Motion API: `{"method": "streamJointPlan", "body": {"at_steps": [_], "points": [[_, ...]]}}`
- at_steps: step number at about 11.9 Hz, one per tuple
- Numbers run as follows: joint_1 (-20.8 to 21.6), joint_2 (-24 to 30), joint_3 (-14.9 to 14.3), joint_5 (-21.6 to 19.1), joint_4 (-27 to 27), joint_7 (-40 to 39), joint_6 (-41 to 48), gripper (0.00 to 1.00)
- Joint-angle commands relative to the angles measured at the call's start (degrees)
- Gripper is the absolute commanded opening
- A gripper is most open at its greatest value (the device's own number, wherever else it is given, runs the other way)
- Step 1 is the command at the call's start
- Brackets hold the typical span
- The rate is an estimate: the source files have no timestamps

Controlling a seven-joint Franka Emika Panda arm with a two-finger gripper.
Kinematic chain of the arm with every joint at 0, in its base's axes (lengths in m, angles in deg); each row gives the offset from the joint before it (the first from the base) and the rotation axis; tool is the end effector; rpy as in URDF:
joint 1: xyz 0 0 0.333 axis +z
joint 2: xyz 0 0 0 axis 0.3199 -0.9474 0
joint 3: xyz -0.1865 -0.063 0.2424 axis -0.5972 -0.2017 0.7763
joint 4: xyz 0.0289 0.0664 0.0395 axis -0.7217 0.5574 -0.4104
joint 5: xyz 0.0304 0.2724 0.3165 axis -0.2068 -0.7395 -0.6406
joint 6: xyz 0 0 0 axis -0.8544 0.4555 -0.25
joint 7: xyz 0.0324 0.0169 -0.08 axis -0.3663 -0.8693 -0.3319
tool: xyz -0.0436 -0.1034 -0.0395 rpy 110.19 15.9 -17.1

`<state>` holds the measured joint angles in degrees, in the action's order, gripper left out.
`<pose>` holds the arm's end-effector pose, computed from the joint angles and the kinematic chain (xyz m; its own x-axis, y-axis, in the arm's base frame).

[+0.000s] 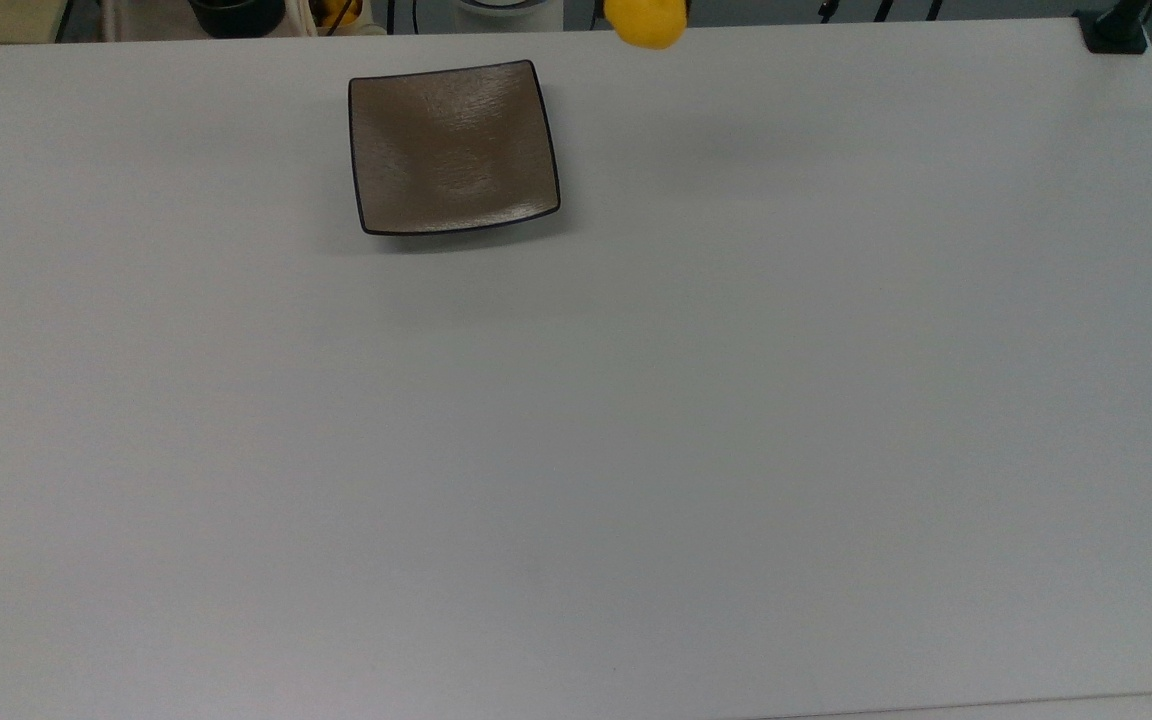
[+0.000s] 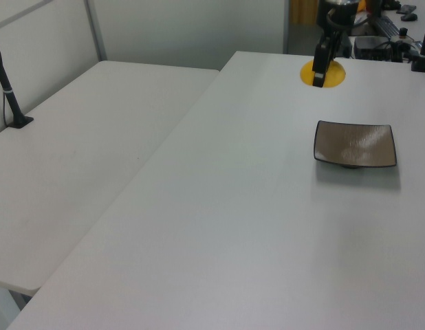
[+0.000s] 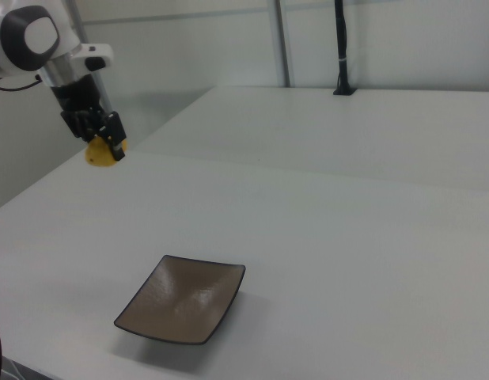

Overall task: Put potatoes on a ceramic plate
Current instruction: 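Lift the potato and carry it over the brown plate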

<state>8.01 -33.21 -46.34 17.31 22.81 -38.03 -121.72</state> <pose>0.5321 0.1936 0.5974 0.9918 0.0312 0.1239 0.0291 -0.9994 0.0187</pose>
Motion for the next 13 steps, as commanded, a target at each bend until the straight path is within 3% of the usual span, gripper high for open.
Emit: {"method": "streamJointPlan", "body": {"at_steps": [1, 6, 8, 13], "points": [[-5.3, 2.39, 0.09, -1.36, 2.64, -8.61, 2.86, 0.0], [-17.16, 4.49, 0.27, -1.36, 7.82, -21.72, 5.69, 0.01], [-19.37, 5.64, 0.27, -1.45, 13.0, -24.28, 3.24, 0.01], [-18.94, 5.64, 0.53, -1.54, 27.06, -24.38, -12.03, 0.01]]}}
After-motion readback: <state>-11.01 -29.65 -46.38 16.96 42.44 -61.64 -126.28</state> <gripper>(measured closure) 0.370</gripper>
